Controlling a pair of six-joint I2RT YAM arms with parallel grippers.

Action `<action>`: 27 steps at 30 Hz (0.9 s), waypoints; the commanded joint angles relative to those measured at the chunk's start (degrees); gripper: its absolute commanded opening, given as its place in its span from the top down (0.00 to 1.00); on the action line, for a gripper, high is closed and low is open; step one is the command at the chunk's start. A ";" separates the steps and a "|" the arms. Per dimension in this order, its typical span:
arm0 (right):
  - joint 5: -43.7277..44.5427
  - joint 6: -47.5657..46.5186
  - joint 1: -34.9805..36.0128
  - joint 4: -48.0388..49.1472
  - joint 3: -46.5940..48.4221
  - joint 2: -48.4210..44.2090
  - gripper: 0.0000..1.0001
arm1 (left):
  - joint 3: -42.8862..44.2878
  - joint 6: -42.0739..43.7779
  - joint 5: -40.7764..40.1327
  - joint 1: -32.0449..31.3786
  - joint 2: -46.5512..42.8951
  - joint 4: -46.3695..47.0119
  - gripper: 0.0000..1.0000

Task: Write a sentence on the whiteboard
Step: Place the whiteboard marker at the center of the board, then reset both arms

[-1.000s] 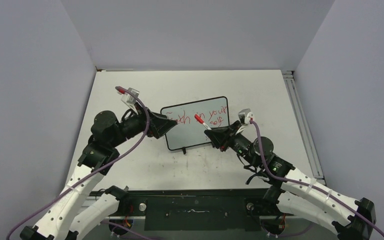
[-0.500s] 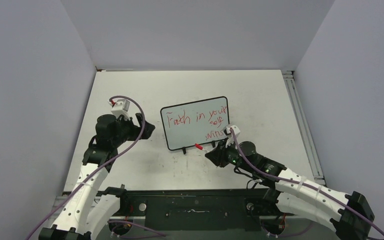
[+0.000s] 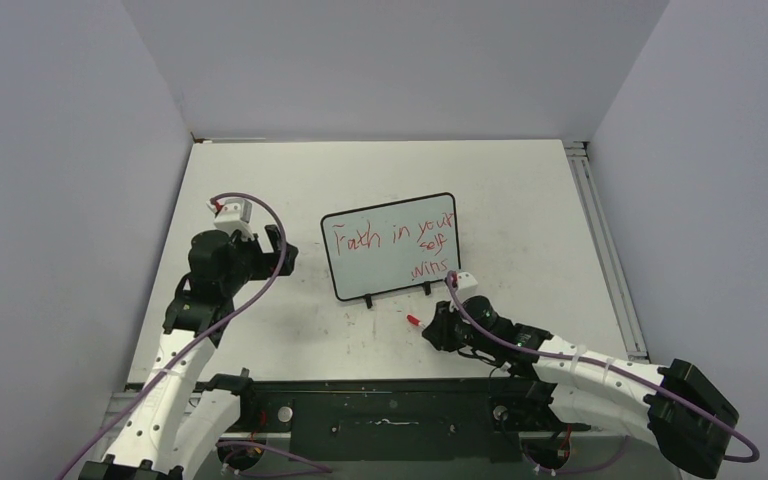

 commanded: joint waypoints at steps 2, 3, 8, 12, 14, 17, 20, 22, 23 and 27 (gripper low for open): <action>7.94 3.07 -0.54 0.48 -1.02 -0.60 0.71 | 1.03 0.69 -3.06 0.34 -1.47 0.77 0.09; 8.81 3.58 -0.75 -0.14 -1.08 -0.75 0.67 | 1.00 0.68 -3.15 0.38 -1.49 0.70 0.09; 11.16 4.05 -1.38 -4.28 -0.23 -3.25 0.41 | 1.01 0.78 -5.72 0.35 -2.77 -0.08 0.09; 13.20 1.55 -1.42 -8.44 3.75 -6.95 0.15 | 1.55 -0.35 -12.42 0.35 -3.58 -2.34 0.07; 15.38 -0.57 -1.53 -11.27 6.76 -8.28 0.07 | 1.83 -1.34 -13.91 0.36 -3.64 -2.88 0.06; 19.29 -4.24 -2.98 -15.36 11.82 -8.66 0.05 | 2.16 -2.10 -15.00 0.47 -3.28 -3.41 0.04; 19.79 -9.52 -8.56 -18.59 16.20 -8.26 0.10 | 3.12 -2.74 -16.24 0.43 -2.67 -4.32 0.04; 19.12 -12.19 -14.06 -19.87 18.56 -8.41 0.10 | 3.67 -3.50 -17.24 0.45 -2.50 -4.68 0.04; 18.76 -13.27 -16.95 -20.34 19.73 -8.57 0.10 | 3.85 -3.74 -17.26 0.45 -2.62 -4.75 0.03; 15.07 -14.96 -30.11 -20.31 21.48 -9.92 0.10 | 4.57 -5.01 -18.00 0.47 -3.94 -4.58 0.03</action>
